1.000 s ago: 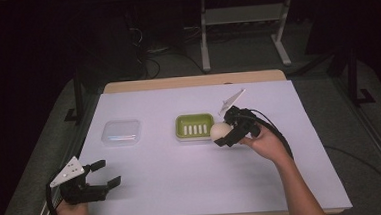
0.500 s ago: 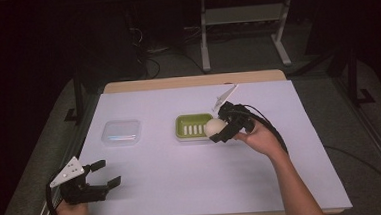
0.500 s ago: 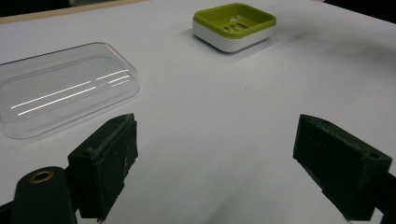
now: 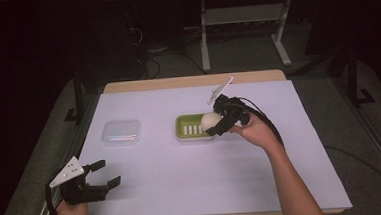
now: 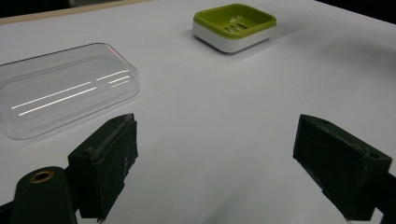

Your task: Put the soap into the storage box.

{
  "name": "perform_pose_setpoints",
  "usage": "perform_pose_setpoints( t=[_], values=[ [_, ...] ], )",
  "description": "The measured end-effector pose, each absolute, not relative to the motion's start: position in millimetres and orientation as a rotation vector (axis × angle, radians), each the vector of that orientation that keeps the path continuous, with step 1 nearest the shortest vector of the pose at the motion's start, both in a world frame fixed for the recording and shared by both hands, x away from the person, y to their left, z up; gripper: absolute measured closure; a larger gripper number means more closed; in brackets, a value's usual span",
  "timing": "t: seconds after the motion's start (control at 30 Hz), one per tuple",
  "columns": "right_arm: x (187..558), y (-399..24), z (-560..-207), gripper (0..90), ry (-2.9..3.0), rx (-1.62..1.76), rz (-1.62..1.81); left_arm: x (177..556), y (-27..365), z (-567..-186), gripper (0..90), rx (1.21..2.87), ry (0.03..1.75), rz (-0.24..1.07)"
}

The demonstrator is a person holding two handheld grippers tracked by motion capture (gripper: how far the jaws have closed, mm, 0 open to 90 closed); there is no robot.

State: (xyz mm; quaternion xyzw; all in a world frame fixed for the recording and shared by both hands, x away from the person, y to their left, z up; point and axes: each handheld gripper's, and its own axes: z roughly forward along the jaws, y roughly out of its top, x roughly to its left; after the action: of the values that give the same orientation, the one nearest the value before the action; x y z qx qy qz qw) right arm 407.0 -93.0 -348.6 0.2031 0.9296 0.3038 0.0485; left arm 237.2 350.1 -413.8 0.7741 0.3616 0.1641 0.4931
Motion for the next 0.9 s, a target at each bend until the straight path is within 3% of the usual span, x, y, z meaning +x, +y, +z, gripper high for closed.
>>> perform_pose_setpoints(
  t=[0.53,0.9],
  values=[
    [423,-74,-336,24.4,2.833,0.591,0.93,238,351,-414,13.3,1.879,0.878,0.4],
    [435,-62,-352,24.4,2.855,0.595,0.911,238,351,-414,13.2,1.878,0.879,0.398]
  ],
)
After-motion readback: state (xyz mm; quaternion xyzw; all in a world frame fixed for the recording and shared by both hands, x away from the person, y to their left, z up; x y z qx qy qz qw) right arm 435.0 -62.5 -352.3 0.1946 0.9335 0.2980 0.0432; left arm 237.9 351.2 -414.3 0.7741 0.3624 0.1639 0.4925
